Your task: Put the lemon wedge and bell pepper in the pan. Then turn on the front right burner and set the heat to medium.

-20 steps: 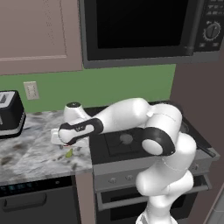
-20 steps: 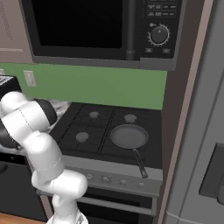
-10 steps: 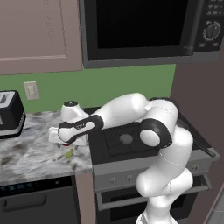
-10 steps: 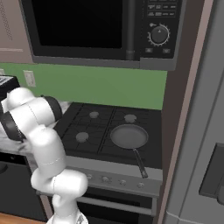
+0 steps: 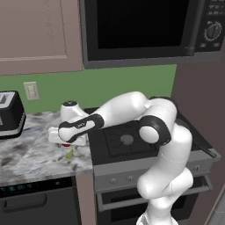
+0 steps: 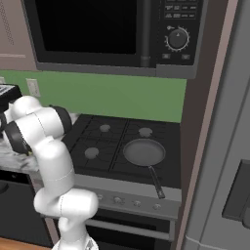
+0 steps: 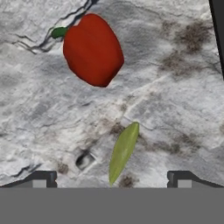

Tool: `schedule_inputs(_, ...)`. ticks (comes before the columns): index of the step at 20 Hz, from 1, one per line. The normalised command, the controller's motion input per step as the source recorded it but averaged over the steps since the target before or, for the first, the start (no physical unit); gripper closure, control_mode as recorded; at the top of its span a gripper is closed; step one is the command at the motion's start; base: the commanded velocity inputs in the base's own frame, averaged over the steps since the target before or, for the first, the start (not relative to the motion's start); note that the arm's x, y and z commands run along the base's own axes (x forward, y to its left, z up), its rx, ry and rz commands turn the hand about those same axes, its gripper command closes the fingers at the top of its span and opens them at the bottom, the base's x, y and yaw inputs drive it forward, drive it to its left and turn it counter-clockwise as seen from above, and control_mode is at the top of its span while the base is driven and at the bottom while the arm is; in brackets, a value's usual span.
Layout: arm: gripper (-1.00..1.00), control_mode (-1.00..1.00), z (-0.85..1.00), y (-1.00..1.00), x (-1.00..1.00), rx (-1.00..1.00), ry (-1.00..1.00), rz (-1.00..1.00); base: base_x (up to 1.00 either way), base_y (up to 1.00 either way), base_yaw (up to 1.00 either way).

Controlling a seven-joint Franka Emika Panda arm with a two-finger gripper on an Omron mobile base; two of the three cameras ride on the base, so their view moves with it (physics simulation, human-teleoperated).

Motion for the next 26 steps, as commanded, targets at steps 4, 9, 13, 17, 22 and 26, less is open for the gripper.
schedule_inputs(4, -1.00, -1.00, -0.11, 0.00, 0.00, 0.00, 0.00, 0.00, 0.00, 0.00, 0.00)
schedule_inputs(9, -1.00, -1.00, -0.13, 0.00, 0.00, 0.00, 0.00, -0.01, 0.00, 0.00, 0.00)
schedule_inputs(13, -1.00, -1.00, -0.13, -0.02, 0.00, 0.00, 0.00, -0.02, 0.00, 0.00, 0.00)
schedule_inputs(17, -1.00, -1.00, -0.11, 0.00, 0.00, 0.00, 0.00, -0.03, 0.00, 0.00, 0.00)
schedule_inputs(22, -1.00, -1.00, -0.09, 0.00, 0.00, 0.00, 0.01, -0.03, 0.00, 0.00, 0.00)
schedule_inputs(26, -1.00, -1.00, -0.08, 0.00, 0.00, 0.00, 0.03, -0.04, 0.00, 0.00, 0.00)
